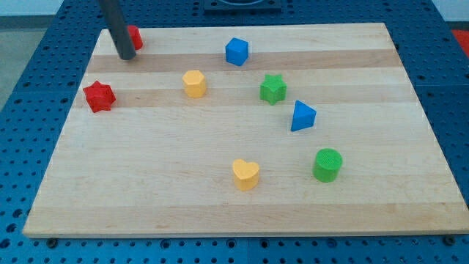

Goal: Move the blue cube to the right side

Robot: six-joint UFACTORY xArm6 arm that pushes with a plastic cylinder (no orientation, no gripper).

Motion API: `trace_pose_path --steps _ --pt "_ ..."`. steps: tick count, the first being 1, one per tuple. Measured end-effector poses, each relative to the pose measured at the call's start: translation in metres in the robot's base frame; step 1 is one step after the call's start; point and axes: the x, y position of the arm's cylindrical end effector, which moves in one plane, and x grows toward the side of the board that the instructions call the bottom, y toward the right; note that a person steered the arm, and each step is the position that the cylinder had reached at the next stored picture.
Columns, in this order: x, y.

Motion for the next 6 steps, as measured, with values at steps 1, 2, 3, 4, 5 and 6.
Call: trace_pose_path --steps 1,2,3,4,5,6 --pt "-0.008 0.042" --pt "-0.017 0.094" --pt "-0.018 0.16" --pt "0.018 0.225" --pt "0.057 0.273" --pt "0.064 0.303"
